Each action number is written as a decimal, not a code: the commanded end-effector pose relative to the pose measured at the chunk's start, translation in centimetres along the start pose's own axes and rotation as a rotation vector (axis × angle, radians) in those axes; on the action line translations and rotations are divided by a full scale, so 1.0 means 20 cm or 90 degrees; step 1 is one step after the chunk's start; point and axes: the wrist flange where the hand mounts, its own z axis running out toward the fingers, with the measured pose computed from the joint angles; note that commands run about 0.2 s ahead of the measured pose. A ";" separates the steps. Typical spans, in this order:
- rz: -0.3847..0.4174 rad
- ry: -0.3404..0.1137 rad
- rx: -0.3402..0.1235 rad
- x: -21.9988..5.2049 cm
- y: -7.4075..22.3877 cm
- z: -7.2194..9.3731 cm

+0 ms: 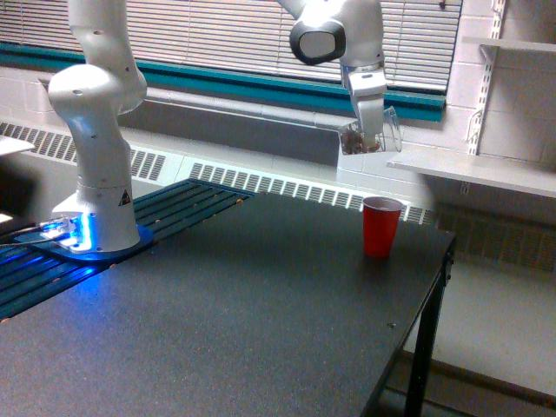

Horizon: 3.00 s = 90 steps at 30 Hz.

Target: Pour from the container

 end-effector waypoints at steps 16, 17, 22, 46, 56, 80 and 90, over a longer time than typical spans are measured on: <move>0.013 -0.075 -0.020 -0.09 -0.03 0.10; 0.013 -0.078 -0.022 -0.09 -0.03 0.10; 0.014 -0.094 -0.028 -0.09 -0.02 0.13; 0.005 -0.166 -0.060 -0.03 -0.03 0.24; 0.006 -0.197 -0.075 0.00 -0.05 0.29; 0.014 -0.247 -0.115 0.00 -0.03 0.33; 0.019 -0.259 -0.122 0.00 -0.04 0.33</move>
